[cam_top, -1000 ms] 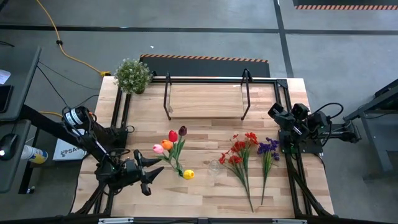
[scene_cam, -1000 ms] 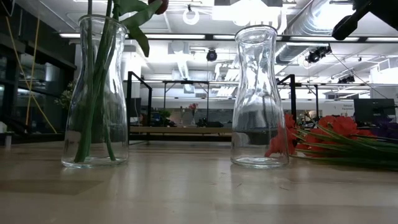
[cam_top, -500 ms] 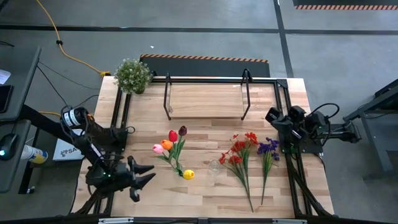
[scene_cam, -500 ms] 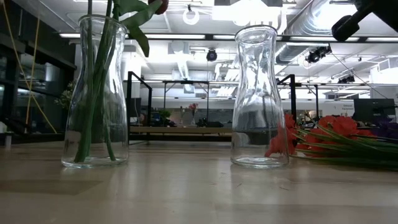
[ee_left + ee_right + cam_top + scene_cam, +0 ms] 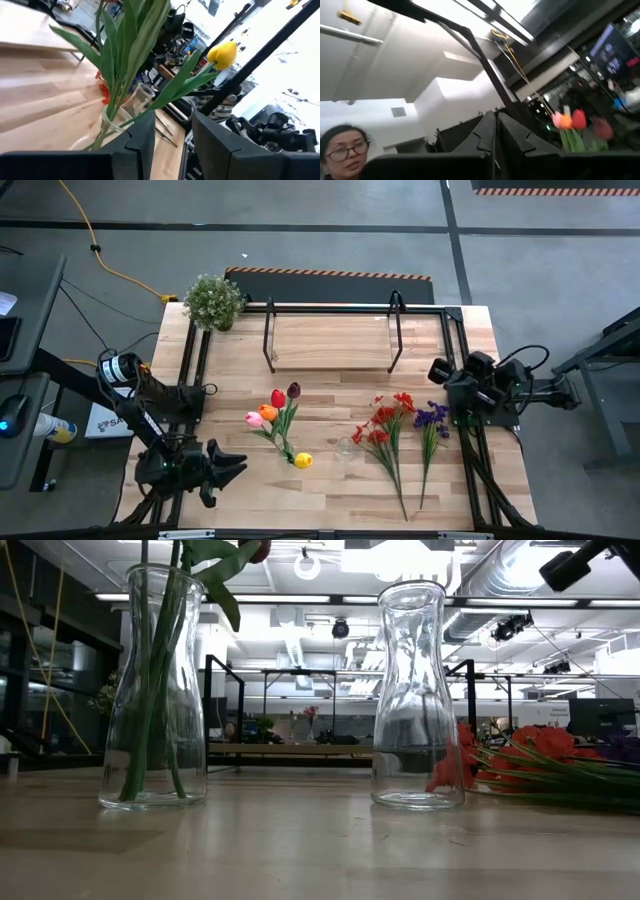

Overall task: Pick and place flowers into a vace then onto a shelf
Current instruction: Put the violet flower into the right transparent vase

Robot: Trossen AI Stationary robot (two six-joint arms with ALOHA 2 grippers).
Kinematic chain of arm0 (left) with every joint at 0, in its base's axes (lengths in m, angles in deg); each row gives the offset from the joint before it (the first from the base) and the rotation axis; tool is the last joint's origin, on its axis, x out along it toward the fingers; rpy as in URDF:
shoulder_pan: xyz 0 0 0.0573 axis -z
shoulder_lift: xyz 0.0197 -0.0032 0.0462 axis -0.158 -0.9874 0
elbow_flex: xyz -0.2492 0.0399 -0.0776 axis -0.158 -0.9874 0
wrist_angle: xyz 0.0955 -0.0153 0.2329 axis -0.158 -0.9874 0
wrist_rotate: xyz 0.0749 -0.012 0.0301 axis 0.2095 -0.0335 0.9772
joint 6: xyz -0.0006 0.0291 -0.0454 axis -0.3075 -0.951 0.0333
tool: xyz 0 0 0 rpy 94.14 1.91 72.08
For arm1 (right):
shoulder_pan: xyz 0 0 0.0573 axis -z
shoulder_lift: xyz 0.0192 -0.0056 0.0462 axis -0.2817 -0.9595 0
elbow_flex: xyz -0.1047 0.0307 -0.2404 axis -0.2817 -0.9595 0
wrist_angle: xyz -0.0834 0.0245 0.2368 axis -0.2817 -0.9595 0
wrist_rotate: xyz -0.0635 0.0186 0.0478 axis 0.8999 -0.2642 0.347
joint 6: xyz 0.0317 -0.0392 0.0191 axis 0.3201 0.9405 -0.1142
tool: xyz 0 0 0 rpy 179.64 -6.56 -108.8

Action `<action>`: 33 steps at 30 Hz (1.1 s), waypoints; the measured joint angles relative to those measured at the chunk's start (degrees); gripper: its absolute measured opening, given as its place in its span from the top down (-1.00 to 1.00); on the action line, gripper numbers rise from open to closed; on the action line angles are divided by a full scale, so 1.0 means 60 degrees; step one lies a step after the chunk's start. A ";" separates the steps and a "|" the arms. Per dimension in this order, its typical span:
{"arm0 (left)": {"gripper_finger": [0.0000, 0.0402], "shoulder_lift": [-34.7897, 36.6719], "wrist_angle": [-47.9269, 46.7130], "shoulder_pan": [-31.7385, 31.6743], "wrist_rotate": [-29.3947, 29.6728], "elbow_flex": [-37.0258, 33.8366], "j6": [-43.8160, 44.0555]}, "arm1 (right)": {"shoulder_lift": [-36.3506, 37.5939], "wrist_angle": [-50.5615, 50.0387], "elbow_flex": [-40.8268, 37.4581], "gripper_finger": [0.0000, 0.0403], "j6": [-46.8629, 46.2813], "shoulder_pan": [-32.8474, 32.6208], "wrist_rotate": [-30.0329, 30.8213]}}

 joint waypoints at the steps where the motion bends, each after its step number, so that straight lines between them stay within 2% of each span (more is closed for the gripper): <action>1: 0.20 0.0000 -0.0064 0.0000 -0.0001 0.0000 0.0183 | 0.0002 0.0002 0.0118 0.94 0.0007 0.0000 -0.0044; 5: 0.19 0.0000 -0.0242 0.0000 -0.0019 0.0000 0.0663 | -0.0002 -0.0333 0.1076 0.94 0.0544 0.0000 -0.0558; 8: 0.19 0.0000 -0.0242 0.0000 -0.0037 0.0000 0.0683 | -0.0074 -0.1561 0.2316 0.94 0.1204 0.0000 -0.0938; 12: 0.19 0.0000 -0.0388 0.0000 -0.0036 0.0000 0.0683 | -0.0718 -0.4263 0.4459 0.94 0.2011 0.0000 -0.1502; 16: 0.19 0.0000 -0.0493 0.0000 -0.0036 0.0000 0.0701 | -0.2038 -0.7288 0.6418 0.94 0.2515 0.0000 -0.1627; 21: 0.19 0.0000 -0.0491 0.0000 -0.0087 0.0000 0.0913 | -0.4180 -1.1369 0.8298 0.94 0.1869 0.0000 -0.1625; 27: 0.19 0.0000 -0.0730 0.0000 -0.0261 0.0000 0.0909 | -0.6390 -1.4780 0.9394 0.94 0.1013 0.0000 -0.2283; 30: 0.19 -0.0004 -0.1006 0.0000 -0.0239 -0.0004 0.0909 | -0.7068 -1.5289 0.9465 0.94 0.0346 -0.0089 -0.3082; 33: 0.19 -0.0004 -0.1310 0.0000 -0.0155 -0.0004 0.0909 | -0.7571 -1.5456 0.9454 0.94 -0.0367 -0.0480 -0.3267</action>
